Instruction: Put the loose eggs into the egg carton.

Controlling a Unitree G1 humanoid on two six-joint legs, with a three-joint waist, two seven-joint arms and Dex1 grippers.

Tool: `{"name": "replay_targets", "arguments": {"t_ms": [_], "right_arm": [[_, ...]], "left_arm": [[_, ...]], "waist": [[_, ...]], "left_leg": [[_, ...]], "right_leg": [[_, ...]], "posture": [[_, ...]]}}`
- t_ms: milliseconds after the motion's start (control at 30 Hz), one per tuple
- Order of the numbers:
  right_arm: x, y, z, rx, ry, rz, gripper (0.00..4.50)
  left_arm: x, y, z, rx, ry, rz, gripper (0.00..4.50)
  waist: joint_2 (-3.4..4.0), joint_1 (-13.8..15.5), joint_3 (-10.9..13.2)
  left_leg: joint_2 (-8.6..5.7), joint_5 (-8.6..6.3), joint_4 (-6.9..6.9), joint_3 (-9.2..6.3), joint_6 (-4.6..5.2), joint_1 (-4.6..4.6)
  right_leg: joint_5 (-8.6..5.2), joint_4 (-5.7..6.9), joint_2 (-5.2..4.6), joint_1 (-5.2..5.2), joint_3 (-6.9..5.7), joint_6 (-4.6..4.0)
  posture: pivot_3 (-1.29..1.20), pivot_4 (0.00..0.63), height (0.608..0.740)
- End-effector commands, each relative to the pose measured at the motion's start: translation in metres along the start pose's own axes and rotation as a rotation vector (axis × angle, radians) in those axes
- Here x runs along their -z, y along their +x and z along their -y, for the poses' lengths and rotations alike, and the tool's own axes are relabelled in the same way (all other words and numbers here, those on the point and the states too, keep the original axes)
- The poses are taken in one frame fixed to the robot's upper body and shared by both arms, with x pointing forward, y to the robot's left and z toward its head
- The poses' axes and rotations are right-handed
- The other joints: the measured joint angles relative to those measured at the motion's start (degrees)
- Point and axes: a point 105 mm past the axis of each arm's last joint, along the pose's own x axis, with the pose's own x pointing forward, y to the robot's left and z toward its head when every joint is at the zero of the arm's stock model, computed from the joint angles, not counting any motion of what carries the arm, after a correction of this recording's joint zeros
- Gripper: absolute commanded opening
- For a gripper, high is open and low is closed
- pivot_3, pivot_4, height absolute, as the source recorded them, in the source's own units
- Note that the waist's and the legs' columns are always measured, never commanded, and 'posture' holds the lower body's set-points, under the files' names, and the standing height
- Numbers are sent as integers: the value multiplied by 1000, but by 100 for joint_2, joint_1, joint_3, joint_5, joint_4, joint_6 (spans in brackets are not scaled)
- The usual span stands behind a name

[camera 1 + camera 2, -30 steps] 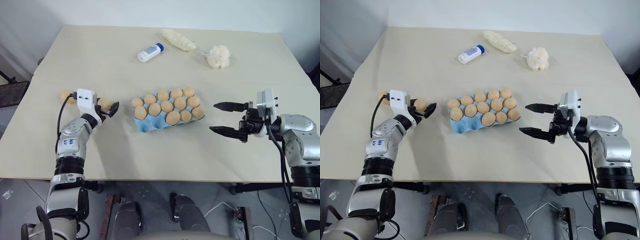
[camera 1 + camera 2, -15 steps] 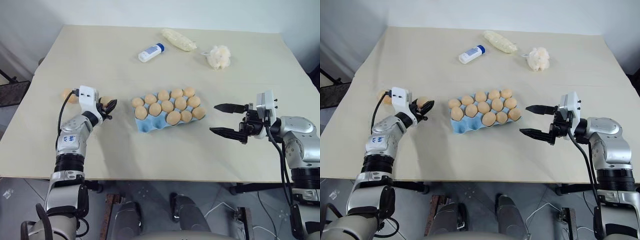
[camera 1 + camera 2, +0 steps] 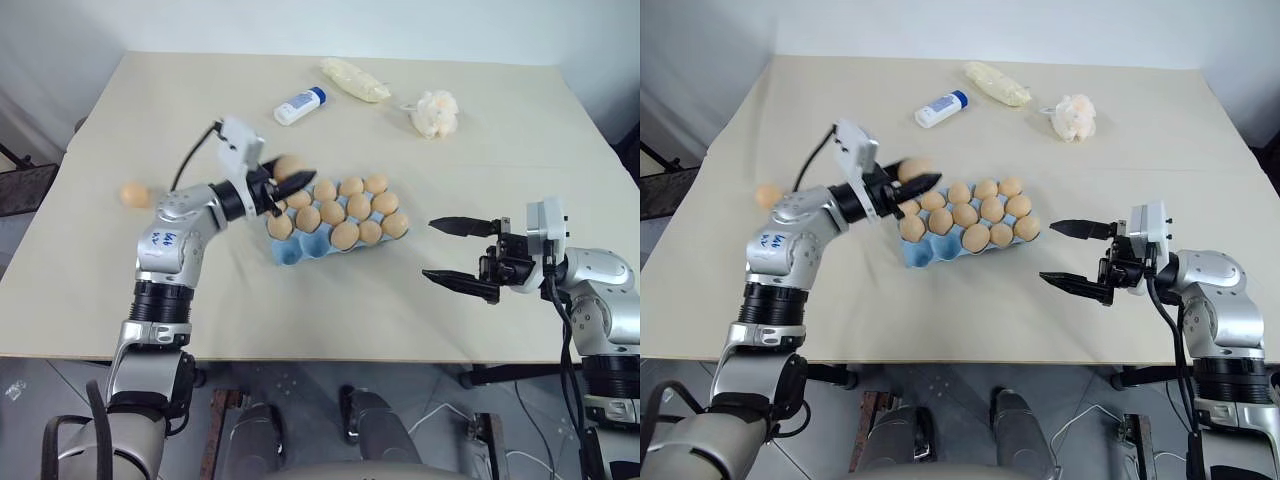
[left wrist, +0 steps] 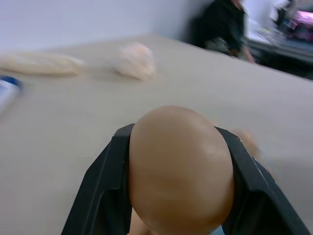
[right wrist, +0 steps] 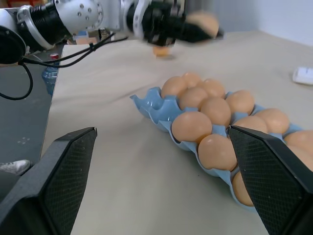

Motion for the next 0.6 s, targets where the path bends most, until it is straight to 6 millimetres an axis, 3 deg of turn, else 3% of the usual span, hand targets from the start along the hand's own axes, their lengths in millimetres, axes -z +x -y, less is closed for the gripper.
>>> {"name": "replay_targets", "arguments": {"t_ms": [33, 500, 600], "right_arm": [[-11, -2, -1, 35, -55, 39, 4500], [-2, -5, -6, 96, -38, 19, 4500], [-2, -6, -6, 99, -39, 16, 4500]], "left_arm": [[2, 1, 16, 80, 36, -35, 1742], [25, 6, 35, 191, 38, -154, 1742], [27, 9, 30, 164, 40, -169, 2690]], "waist": [[0, 5, 0], [0, 23, 0], [0, 21, 0]], "left_leg": [[0, 2, 1, -2, -2, 2], [-9, 3, 19, -9, 13, 0], [-9, 3, 19, -9, 13, 0]], "right_leg": [[-1, 7, -1, 0, -1, -2], [-11, 22, -14, 2, 3, -20], [-11, 22, -14, 1, 3, -20]], "posture": [[0, 150, 740], [0, 150, 740], [0, 150, 740]]}}
